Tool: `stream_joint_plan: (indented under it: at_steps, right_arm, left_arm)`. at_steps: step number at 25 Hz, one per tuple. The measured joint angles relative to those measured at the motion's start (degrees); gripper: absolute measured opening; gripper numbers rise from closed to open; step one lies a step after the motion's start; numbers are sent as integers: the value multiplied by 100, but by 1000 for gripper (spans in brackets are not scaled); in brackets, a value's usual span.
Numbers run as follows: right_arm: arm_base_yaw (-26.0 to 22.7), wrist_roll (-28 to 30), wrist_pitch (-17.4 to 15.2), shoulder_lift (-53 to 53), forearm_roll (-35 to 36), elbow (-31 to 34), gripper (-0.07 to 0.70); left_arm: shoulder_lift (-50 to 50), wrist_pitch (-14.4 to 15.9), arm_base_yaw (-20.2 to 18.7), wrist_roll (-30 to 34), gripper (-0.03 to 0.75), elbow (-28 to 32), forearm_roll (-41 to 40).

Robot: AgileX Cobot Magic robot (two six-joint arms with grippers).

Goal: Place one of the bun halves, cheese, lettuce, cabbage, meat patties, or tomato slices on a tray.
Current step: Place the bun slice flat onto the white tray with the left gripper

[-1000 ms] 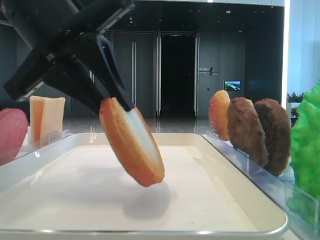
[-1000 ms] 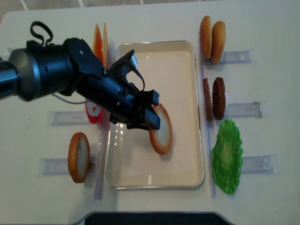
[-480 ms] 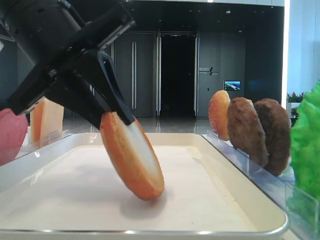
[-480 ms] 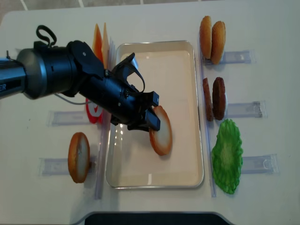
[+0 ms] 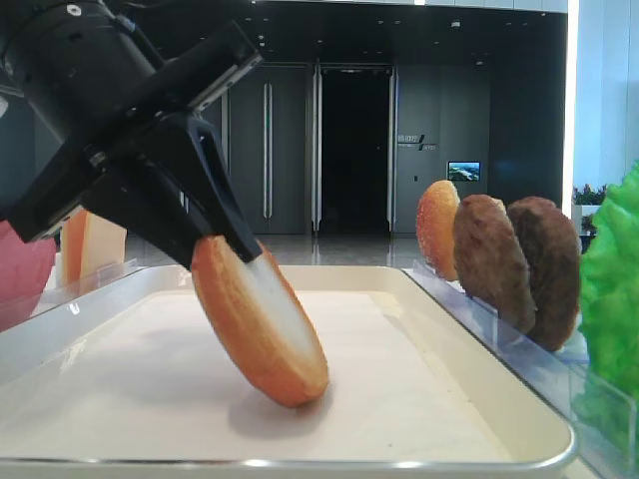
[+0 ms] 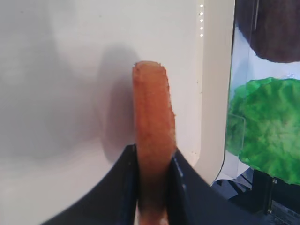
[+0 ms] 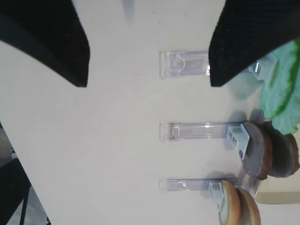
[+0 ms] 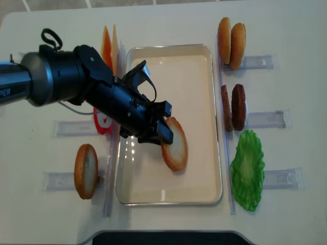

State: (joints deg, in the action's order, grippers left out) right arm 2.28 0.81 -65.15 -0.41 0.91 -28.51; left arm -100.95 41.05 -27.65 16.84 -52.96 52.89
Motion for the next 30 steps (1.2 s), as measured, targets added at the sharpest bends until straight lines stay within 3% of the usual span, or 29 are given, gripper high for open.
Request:
stream_joint_plan:
  at_steps: [7,9,14,17,30]
  right_arm:
    - [0,0,0,0,0,0,531]
    - [0,0,0,0,0,0,531]
    - [0,0,0,0,0,0,531]
    - [0,0,0,0,0,0,531]
    - [0,0,0,0,0,0,531]
  left_arm:
    - [0,5,6,2,147,-6,-25]
    - [-6,41,6,2,216,-6,-68]
    - [-34,88,6,-80,507,-6,-265]
    - [-34,121,6,-284,599,-6,-496]
    - [208,376,6,-1217,630,-27,-1410]
